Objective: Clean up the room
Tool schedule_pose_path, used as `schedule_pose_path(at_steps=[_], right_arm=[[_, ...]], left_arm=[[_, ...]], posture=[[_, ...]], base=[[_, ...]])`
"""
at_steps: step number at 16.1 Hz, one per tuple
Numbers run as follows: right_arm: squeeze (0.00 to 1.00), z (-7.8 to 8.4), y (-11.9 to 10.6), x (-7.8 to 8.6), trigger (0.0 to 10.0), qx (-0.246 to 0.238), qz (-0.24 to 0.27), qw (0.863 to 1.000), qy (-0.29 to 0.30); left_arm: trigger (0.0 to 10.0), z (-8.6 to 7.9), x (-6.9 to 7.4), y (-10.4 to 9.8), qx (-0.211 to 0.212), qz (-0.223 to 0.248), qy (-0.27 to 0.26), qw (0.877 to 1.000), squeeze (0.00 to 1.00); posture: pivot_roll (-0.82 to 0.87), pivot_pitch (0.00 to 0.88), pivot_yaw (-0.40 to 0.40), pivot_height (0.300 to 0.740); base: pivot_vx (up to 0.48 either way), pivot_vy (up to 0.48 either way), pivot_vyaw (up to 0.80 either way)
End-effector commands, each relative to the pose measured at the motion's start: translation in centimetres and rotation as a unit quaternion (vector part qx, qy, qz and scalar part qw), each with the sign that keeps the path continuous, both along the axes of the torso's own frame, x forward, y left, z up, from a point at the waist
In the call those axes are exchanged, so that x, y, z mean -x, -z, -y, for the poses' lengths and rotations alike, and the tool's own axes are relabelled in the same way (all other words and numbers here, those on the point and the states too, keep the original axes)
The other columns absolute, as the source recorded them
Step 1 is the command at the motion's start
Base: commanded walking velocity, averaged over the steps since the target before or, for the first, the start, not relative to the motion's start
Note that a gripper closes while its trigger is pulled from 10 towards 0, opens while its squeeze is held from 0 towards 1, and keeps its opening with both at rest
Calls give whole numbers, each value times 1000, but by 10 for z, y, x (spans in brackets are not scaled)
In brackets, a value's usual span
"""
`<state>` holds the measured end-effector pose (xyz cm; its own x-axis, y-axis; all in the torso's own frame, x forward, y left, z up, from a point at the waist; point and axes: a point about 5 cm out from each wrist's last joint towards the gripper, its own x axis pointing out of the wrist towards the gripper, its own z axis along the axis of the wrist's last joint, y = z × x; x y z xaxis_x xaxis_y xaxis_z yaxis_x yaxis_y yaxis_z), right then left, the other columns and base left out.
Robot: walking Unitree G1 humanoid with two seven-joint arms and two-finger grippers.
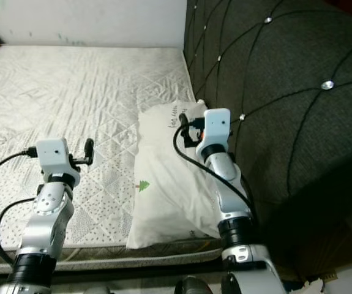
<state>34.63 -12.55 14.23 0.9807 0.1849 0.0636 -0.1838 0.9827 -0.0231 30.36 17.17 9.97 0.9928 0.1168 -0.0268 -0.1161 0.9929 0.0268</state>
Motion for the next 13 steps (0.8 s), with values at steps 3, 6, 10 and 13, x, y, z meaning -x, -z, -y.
schedule_pose_path(at_steps=[3, 6, 10, 13], right_arm=[[0, -9, 2, -3, 10000, 72, 1, 995, -71], [0, -14, 15, 5, 10000, 103, -7, 987, -120], [0, -18, 21, 5, 10000, 81, 25, 995, -55], [0, -1, 26, 4, 10000, 70, 8, 997, 8]], left_arm=[[10000, 3, -14, -9, -6, 20, 9, 1000, 0], [10000, 2, -17, -6, 9, 14, 11, 1000, 0], [10000, 19, -12, -15, 54, 33, 40, 997, 0], [10000, 30, -8, -19, 47, 48, 56, 996, 0]], posture=[[26, 0, 2, 740], [25, 0, 0, 740], [79, 0, -44, 740], [67, 0, -41, 740]], base=[[0, 0, 0], [0, 0, 0], [0, 0, 0], [0, 0, 267]])
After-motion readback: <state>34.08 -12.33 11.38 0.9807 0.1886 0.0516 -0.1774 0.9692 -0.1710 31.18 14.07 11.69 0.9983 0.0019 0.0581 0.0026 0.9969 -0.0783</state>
